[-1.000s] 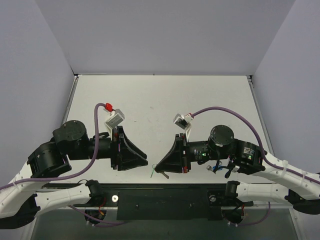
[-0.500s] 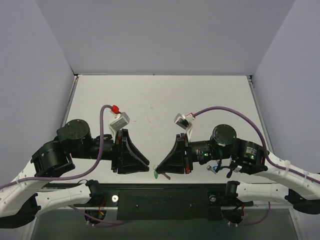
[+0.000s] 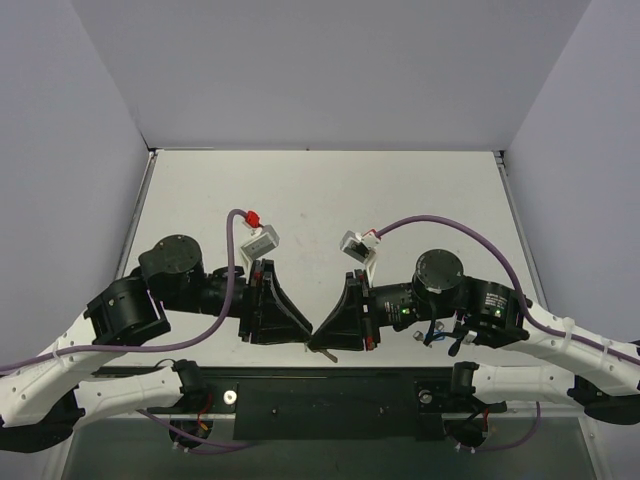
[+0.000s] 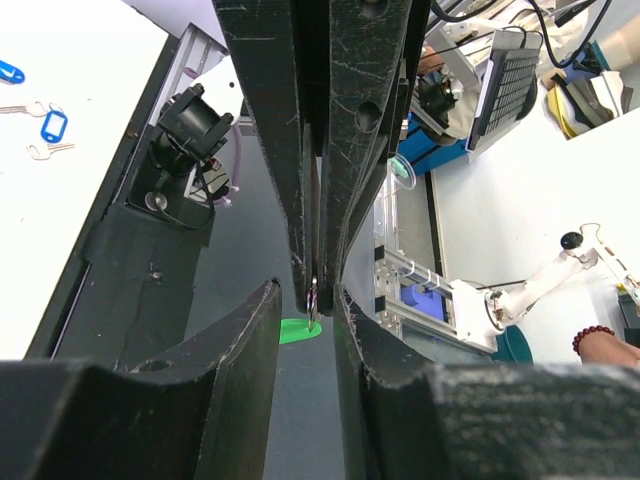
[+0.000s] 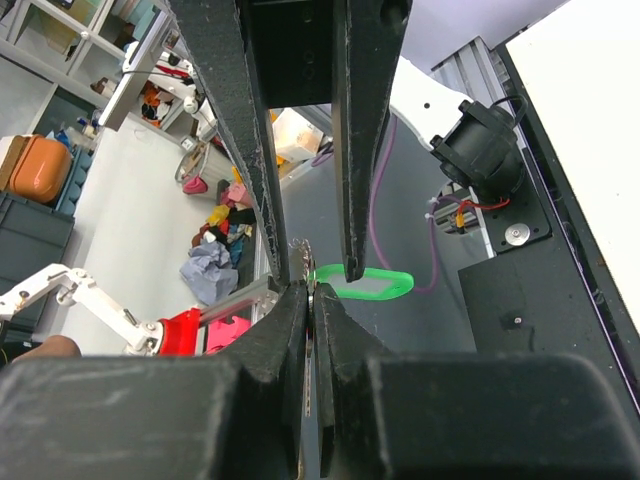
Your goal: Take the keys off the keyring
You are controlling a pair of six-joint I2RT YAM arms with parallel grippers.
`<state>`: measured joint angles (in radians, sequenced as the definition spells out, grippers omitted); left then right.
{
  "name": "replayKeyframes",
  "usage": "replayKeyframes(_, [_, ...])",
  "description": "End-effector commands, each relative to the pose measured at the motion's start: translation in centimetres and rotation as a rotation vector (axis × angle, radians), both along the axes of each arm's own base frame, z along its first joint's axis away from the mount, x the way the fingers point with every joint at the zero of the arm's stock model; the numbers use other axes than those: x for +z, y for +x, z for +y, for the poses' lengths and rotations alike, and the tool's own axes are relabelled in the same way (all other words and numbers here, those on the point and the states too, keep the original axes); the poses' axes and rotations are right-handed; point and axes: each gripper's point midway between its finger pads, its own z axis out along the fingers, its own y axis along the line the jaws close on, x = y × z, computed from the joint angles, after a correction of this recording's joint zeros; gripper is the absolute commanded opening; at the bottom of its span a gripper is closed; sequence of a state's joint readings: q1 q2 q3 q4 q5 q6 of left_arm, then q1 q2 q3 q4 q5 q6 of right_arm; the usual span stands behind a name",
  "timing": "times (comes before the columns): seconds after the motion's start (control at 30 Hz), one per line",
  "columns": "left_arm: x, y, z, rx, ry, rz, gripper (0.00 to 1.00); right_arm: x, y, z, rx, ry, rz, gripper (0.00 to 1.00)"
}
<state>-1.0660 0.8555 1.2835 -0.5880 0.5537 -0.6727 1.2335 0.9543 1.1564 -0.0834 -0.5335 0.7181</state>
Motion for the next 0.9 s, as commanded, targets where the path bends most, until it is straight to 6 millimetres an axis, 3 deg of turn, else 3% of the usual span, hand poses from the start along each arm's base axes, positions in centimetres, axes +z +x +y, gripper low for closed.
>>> replayKeyframes(0.0, [1.31,-0.38,-0.22,-0.031,-0.062,-0.022,0.36,3.1,-0.58,-0.12,0.027,0.091,-0.047,0.0])
replayKeyframes(0.7, [0.64,-1.2,0.29,-0.059,-0.066,0.007,0.3,3.08,-0.92,0.2,0.032,0.091,-0.048,0.0])
replayKeyframes(0.8, [0.71,-1.26,0.23,-0.065,-0.07,0.008,0.26,3.1,-1.0,0.37,0.035,0.091,-0.047,0.0])
replayKeyframes(0.87, [0.69,-1.25,0.23,-0.063,-0.068,0.01,0.17,3.01,-1.04,0.45,0.038,0.089,-0.047,0.0])
